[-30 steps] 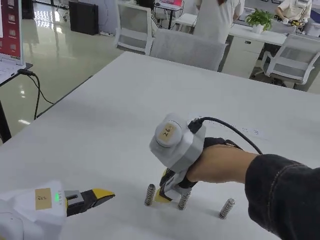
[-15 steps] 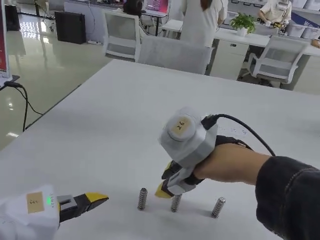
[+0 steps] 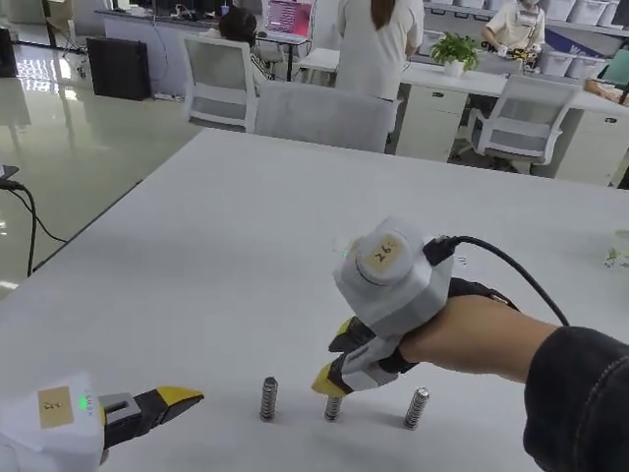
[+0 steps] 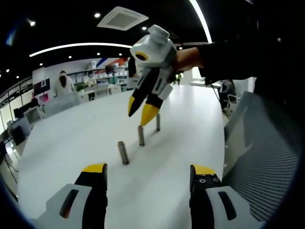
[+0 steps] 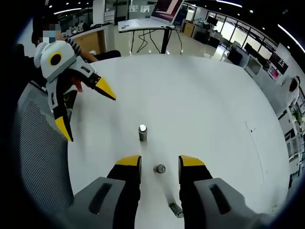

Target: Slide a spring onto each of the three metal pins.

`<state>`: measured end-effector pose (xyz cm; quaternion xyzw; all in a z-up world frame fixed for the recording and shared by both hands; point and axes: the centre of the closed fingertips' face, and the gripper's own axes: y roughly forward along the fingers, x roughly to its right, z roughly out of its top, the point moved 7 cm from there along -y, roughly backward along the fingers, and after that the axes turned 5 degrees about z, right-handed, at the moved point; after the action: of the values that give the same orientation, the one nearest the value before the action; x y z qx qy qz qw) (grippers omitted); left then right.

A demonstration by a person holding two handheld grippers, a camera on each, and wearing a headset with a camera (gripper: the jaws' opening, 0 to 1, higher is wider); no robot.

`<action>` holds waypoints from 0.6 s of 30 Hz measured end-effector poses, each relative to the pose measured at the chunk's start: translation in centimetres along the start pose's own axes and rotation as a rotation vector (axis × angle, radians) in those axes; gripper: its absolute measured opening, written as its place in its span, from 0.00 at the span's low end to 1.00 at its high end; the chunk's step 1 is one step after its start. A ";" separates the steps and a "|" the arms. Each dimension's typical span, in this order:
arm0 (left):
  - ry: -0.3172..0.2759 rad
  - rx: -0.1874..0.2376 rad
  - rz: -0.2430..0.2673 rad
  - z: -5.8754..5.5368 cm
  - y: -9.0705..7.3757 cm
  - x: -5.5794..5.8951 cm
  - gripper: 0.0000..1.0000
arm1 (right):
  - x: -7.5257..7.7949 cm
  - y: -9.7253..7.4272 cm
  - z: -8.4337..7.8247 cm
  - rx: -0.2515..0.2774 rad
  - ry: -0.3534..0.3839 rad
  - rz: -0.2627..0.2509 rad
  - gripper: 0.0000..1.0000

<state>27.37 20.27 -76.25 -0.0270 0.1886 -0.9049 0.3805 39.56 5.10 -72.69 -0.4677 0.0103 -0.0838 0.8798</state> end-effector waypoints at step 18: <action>-0.009 0.009 -0.006 0.5 0.4 0.0 0.67 | 0.7 -2.8 -2.0 0.141 0.086 -0.085 0.43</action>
<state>27.76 19.88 -75.90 -0.0300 0.1829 -0.9068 0.3787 39.62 1.81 -71.51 -0.4005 0.0222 -0.1416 0.9050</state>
